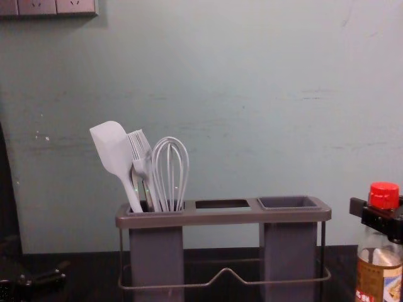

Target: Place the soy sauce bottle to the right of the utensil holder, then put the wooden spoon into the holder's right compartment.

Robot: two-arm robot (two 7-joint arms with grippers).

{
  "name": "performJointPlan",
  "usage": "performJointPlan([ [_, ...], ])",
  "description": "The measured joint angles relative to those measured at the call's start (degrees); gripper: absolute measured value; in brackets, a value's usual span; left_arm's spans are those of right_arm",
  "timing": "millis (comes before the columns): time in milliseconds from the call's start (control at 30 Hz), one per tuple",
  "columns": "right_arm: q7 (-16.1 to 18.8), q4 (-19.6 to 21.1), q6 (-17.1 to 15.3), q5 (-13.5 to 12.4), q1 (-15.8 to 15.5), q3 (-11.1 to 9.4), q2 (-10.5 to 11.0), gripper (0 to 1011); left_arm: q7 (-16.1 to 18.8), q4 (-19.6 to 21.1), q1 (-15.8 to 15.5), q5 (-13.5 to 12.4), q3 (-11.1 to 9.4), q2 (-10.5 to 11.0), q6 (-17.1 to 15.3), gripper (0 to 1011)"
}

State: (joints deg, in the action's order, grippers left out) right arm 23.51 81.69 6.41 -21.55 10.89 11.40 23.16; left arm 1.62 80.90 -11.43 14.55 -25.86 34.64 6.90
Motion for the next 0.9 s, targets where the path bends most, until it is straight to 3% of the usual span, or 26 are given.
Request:
performJointPlan([
  [900, 2.03, -6.40, 1.92, -0.04, 4.57, 2.10, -2.58, 369, 0.00, 0.00, 0.00, 0.00, 0.00, 0.00, 0.00, 1005],
])
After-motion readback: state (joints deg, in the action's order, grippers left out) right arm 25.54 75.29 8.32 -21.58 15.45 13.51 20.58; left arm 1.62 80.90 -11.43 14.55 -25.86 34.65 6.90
